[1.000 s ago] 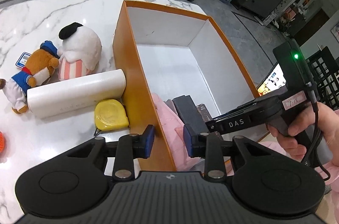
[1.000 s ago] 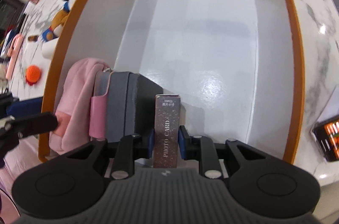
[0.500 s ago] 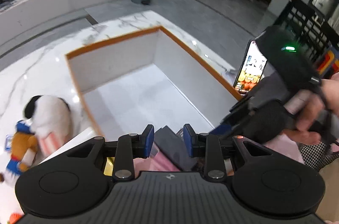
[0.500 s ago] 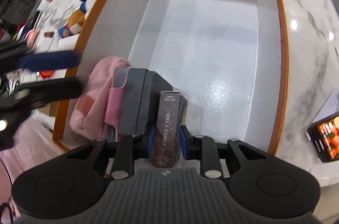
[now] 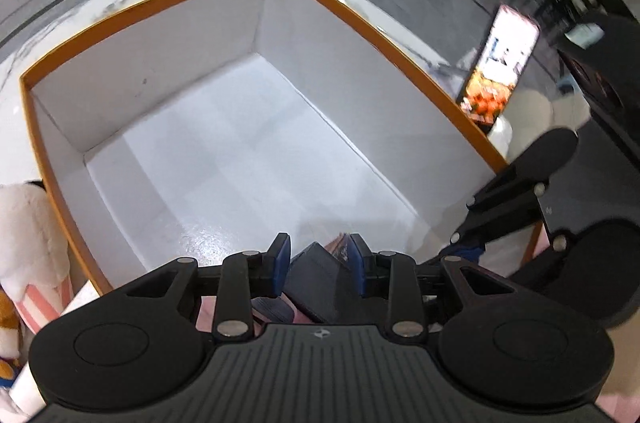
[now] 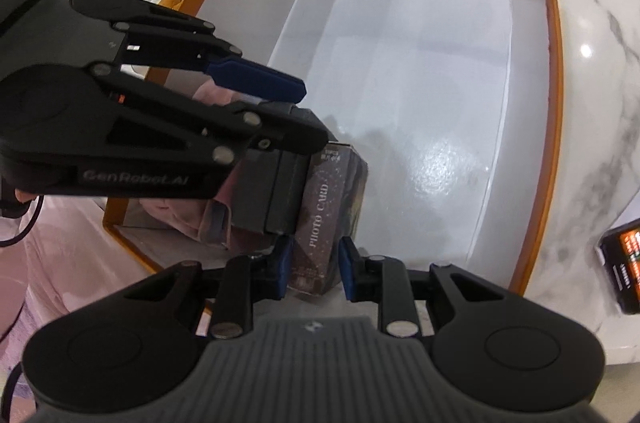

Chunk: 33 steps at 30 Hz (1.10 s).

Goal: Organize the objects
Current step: 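Lower the photo card box into the orange box and open the right gripper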

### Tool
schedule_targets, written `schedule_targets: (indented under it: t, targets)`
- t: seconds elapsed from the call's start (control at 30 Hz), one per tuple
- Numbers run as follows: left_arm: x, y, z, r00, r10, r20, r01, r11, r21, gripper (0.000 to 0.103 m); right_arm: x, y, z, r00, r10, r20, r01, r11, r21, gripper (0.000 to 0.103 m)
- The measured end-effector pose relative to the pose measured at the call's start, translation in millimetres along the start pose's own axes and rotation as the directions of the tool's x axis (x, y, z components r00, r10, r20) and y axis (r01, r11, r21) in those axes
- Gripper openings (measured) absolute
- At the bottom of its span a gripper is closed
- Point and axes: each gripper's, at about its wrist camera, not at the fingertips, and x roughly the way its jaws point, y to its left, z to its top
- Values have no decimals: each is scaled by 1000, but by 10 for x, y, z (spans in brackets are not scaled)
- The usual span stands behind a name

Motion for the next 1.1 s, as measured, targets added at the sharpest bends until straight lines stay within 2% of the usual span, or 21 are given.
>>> schedule_targets:
  t: [0.1, 0.23, 0.37, 0.43, 0.47, 0.53, 0.67, 0.73, 0.77, 0.83, 1.1]
  targets:
    - [-14, -39, -2, 1000, 2, -20, -1, 999, 43, 36, 13, -22, -22, 1000, 25, 0, -25, 999, 29, 27]
    - [-13, -17, 33, 997, -55, -55, 57, 997, 52, 36, 18, -9, -50, 999, 32, -19, -31, 999, 35, 28]
    - [16, -31, 30, 995, -76, -70, 82, 993, 81, 36, -34, -4, -58, 999, 43, -30, -42, 999, 20, 28]
    - [50, -64, 33, 987, -127, -100, 137, 986, 98, 34, -79, -22, -51, 999, 50, -19, -50, 998, 27, 28]
    - [62, -93, 29, 984, -147, -104, 158, 981, 114, 34, -99, -23, -48, 999, 45, -6, -44, 999, 27, 23]
    - [79, -143, 45, 986, -130, -100, 144, 979, 142, 34, -120, -24, -32, 999, 30, 13, -30, 999, 24, 14]
    - [131, -164, 54, 987, -114, -111, 128, 983, 128, 33, -69, -19, 14, 999, 45, 9, -45, 999, 30, 12]
    - [126, -159, 42, 988, -109, -110, 121, 985, 119, 33, -50, -10, -5, 996, 86, -8, -85, 996, 29, 0]
    - [125, -157, 36, 988, -107, -109, 119, 987, 111, 33, -21, -19, -23, 993, 117, -31, -116, 992, 42, 0]
    - [125, -149, 8, 989, -105, -101, 114, 989, 97, 33, 22, 22, -70, 992, 124, -35, -122, 991, 44, 0]
    - [47, -200, -43, 996, -85, -37, 88, 993, 85, 36, -52, 155, -136, 998, 69, -11, -69, 997, 28, 4]
